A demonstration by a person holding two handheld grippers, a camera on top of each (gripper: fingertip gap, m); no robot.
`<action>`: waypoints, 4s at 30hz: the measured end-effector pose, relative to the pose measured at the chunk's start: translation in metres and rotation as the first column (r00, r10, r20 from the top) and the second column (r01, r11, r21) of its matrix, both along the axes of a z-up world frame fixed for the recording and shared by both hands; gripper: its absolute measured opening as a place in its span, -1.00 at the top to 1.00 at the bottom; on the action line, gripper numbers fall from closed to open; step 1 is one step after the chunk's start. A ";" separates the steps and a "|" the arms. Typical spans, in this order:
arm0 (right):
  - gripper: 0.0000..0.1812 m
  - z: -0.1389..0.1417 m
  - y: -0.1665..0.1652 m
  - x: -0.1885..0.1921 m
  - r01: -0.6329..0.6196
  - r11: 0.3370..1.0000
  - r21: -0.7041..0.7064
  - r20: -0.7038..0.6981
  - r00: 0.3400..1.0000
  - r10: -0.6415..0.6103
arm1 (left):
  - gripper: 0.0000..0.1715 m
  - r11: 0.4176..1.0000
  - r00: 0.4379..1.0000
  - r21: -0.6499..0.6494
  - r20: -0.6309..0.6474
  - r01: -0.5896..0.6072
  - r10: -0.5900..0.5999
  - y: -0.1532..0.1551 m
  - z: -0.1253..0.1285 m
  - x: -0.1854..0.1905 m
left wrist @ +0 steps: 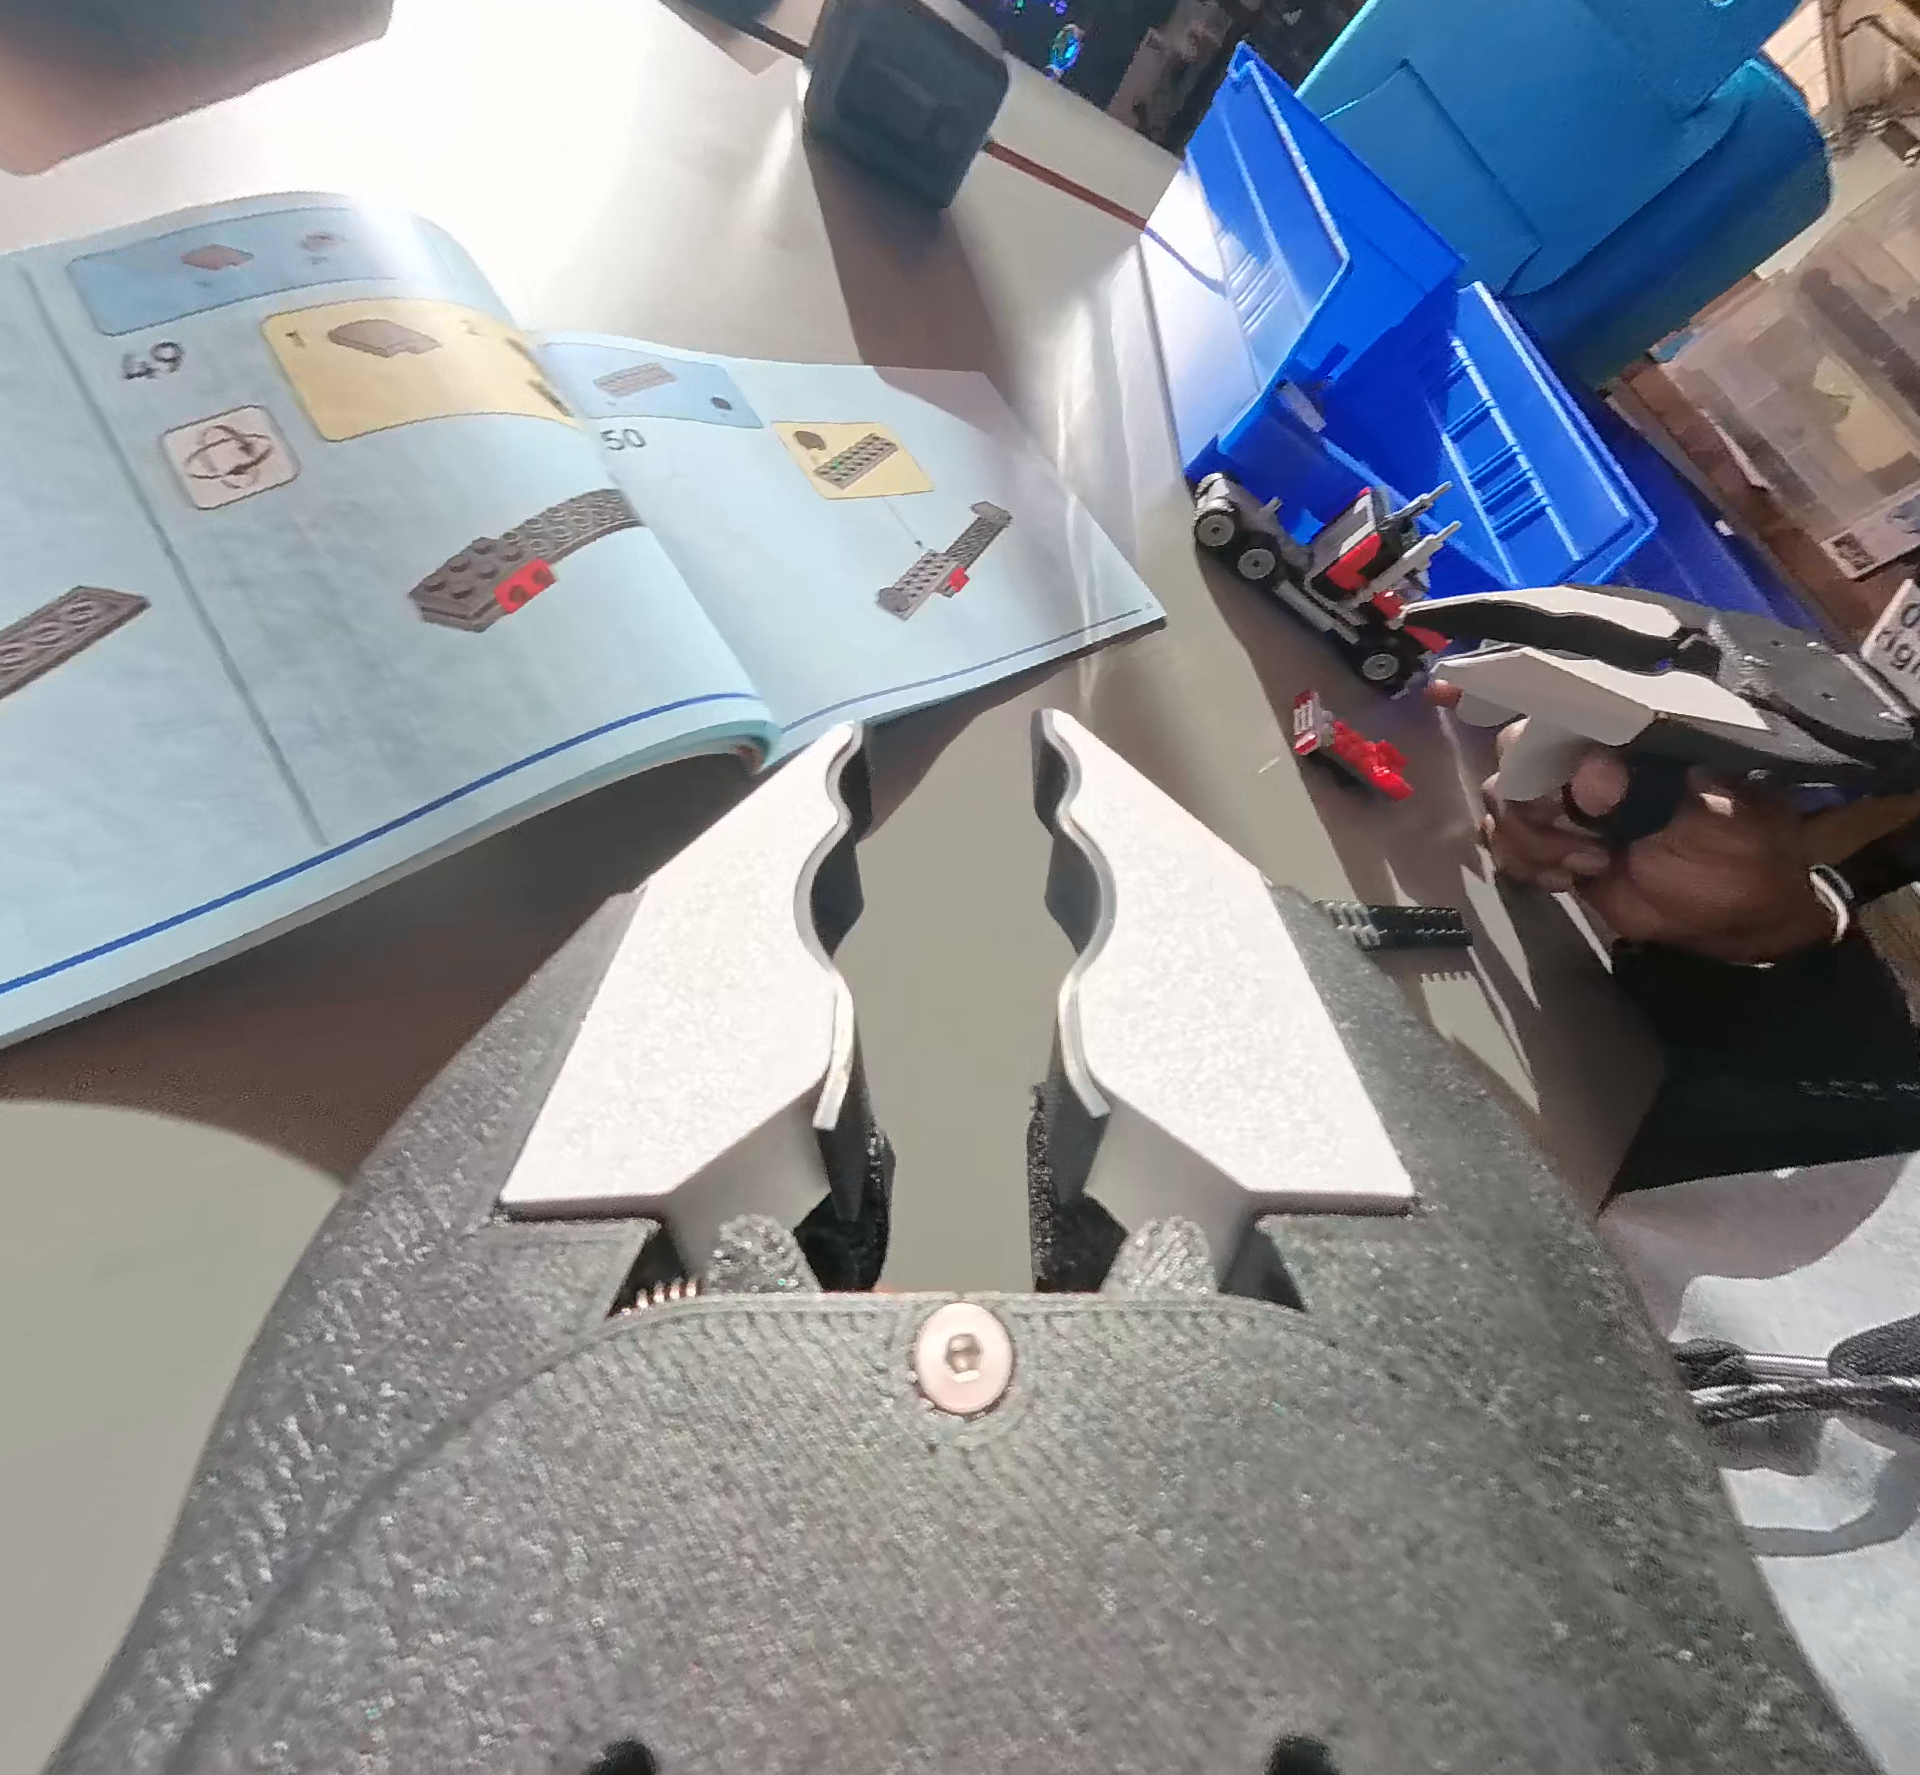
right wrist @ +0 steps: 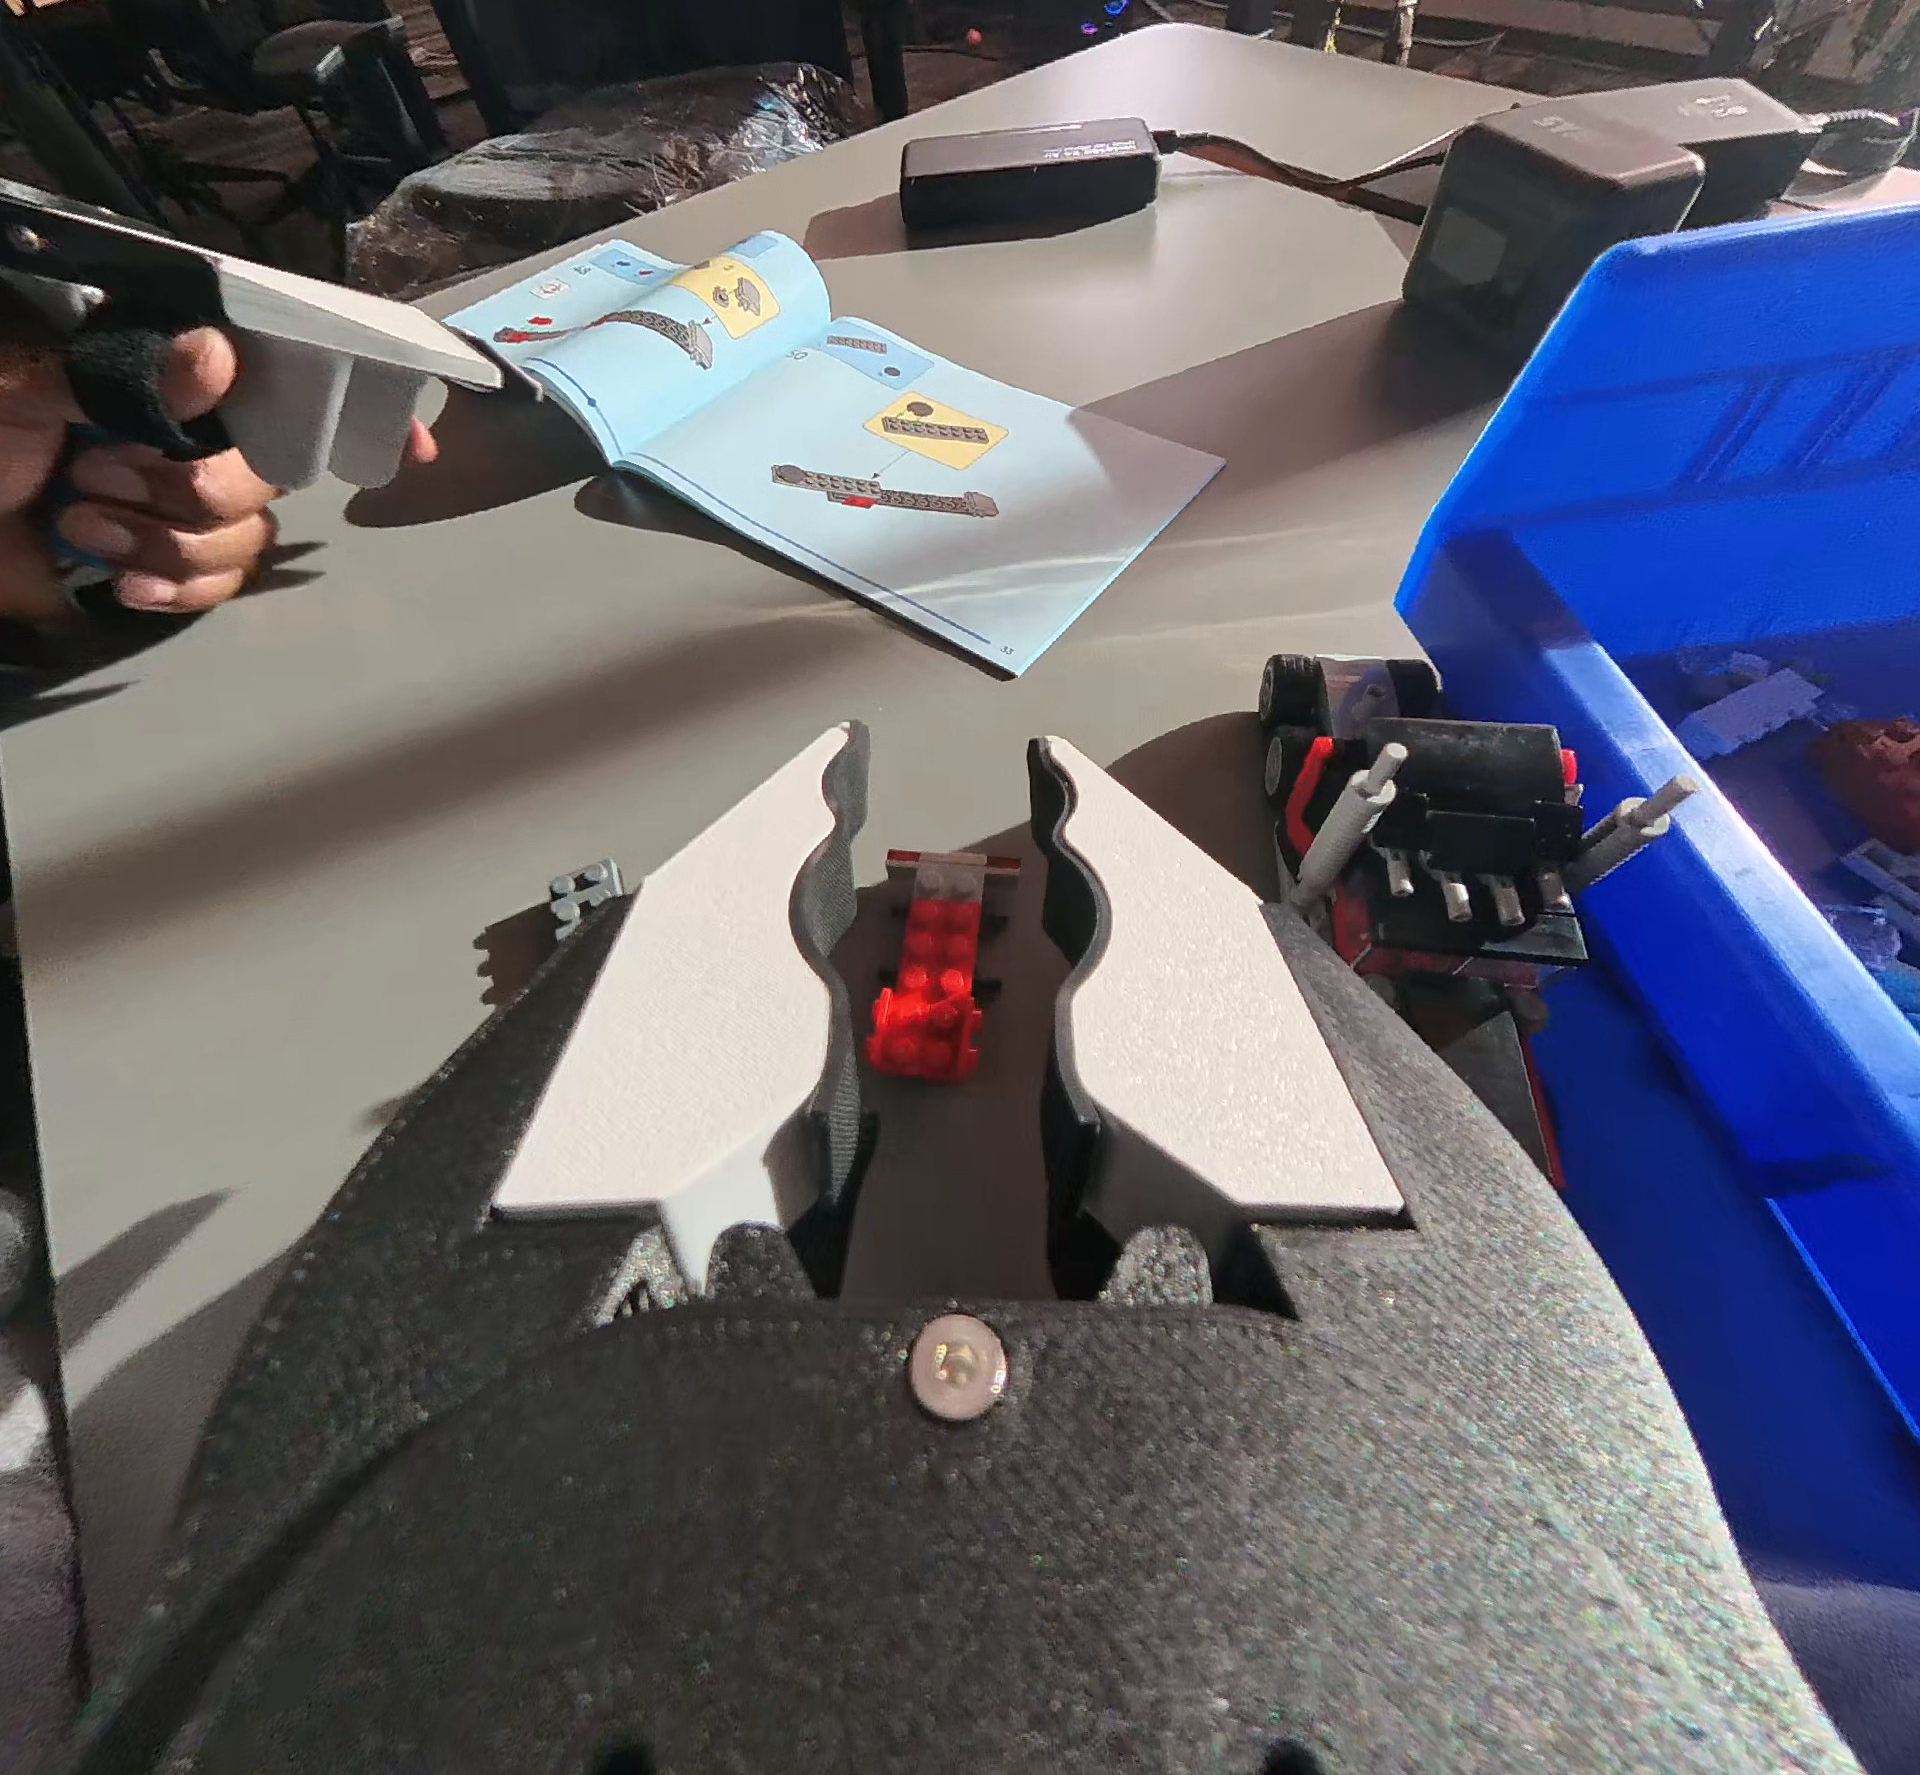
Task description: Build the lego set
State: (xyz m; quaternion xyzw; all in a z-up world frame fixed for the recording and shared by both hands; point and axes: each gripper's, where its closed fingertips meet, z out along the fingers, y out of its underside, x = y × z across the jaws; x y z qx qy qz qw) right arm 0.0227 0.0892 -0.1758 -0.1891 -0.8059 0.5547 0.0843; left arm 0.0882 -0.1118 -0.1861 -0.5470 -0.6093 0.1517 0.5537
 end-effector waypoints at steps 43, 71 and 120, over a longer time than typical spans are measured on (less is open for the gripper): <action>0.66 0.043 0.056 -0.022 0.144 0.895 -0.422 0.192 0.979 -0.067 | 0.58 0.949 0.963 -0.166 0.025 0.267 -0.267 0.129 -0.008 -0.092; 0.65 0.057 0.102 -0.011 0.038 0.913 -0.407 0.110 0.994 0.007 | 0.58 0.947 0.955 -0.124 0.058 0.297 -0.292 0.131 -0.012 -0.089; 0.78 0.077 0.248 -0.113 -0.140 0.961 0.238 0.067 0.990 0.127 | 0.58 0.937 0.935 -0.019 0.068 0.349 -0.347 0.134 -0.011 -0.088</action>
